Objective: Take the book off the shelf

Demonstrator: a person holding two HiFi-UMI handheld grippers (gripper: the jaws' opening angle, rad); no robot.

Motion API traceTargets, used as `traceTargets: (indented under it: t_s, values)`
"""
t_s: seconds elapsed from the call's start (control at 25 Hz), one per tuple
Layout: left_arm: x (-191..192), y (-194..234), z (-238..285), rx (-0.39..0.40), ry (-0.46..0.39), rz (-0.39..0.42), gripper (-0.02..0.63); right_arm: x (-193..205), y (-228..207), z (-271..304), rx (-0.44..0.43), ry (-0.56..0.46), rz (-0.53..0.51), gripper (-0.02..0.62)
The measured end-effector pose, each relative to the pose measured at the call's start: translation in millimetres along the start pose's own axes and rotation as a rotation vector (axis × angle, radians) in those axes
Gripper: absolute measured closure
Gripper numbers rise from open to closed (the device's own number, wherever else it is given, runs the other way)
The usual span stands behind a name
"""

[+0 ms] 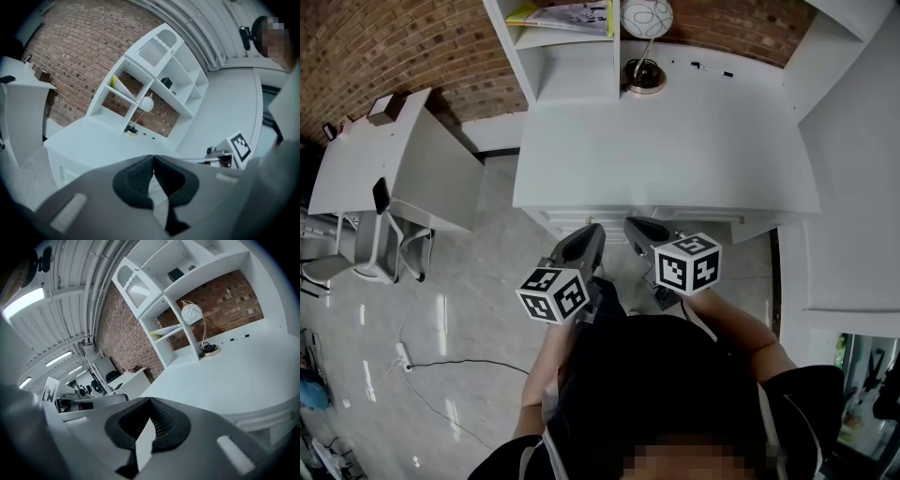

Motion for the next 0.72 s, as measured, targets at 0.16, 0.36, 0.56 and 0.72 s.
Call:
traceTargets:
  t_s: [0.16, 0.36, 0.56, 0.72]
  values:
    - [-8.4, 15.0, 7.5, 0.009, 0.006, -0.003, 0.600, -11.1, 0.2, 13.7, 0.008, -0.012, 0.012, 0.600]
    - [-25.3, 38.9, 18.5, 0.016, 0.002, -0.001, 0.600, -29.5, 3.2, 35.2, 0.011, -0.016, 0.008, 0.600]
    - [-37.6, 64.3, 28.6, 0.025, 0.001, 0.006, 0.600, -44.2, 4.7, 58.0, 0.022, -0.024, 0.011, 0.600]
    - [-47.5, 83.4, 36.0, 0.031, 0.003, 0.008, 0.600, -55.9, 7.8, 74.2, 0.028, -0.030, 0.013, 0.600]
Point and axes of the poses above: the fingertips, and each gripper's own axes: z forward along the fingers, y to its left, x out of its underside, the point moved 6 cm from there along -z, backward along the fingers, and after that the axes turned 15 degrees about z, right-handed, at the moved point
